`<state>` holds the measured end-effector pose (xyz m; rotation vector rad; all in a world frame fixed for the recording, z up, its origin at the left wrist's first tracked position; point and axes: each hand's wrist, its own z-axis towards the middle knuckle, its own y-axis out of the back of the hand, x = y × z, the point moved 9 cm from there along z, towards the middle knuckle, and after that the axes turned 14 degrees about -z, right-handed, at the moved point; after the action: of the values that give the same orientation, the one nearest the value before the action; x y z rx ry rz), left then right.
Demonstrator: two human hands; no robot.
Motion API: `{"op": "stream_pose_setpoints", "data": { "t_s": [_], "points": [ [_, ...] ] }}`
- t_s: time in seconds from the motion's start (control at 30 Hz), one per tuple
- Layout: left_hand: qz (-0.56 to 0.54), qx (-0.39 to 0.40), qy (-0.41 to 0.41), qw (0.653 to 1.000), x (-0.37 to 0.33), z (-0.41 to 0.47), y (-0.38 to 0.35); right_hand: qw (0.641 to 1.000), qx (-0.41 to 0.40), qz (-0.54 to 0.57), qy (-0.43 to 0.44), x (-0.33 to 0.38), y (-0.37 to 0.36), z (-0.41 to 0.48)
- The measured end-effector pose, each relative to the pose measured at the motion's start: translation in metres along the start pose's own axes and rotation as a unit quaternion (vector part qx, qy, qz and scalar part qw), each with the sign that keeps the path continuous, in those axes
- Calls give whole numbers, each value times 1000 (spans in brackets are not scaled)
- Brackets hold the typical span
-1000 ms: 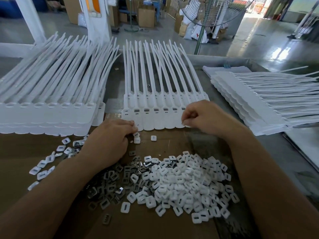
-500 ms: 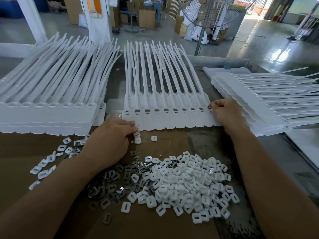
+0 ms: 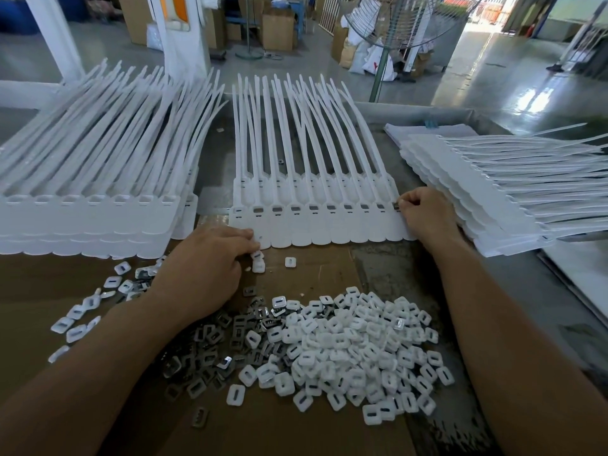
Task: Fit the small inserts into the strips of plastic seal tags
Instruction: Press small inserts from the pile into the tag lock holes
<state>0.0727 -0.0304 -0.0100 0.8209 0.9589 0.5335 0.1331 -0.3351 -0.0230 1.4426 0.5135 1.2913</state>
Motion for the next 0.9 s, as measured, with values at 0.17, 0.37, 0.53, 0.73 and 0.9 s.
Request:
{"op": "stream_pose_setpoints", "data": {
  "t_s": [0.17, 0.37, 0.53, 0.73, 0.9],
  "points": [
    [0, -3, -3, 1000, -3, 1, 1, 1000, 6, 14, -6, -2, -3, 4],
    [-2, -2, -6, 1000, -3, 2, 1, 999, 4, 36, -18, -5, -4, 9],
    [-3, 0, -7, 1000, -3, 1, 1, 1000, 6, 19, -22, -5, -6, 9],
    [2, -4, -5, 1000, -3, 1, 2, 1000, -19, -3, -8, -1, -3, 6],
    [4, -2, -2, 1000, -1, 0, 1, 998, -54, 41, -1, -1, 4, 2]
  ]
}}
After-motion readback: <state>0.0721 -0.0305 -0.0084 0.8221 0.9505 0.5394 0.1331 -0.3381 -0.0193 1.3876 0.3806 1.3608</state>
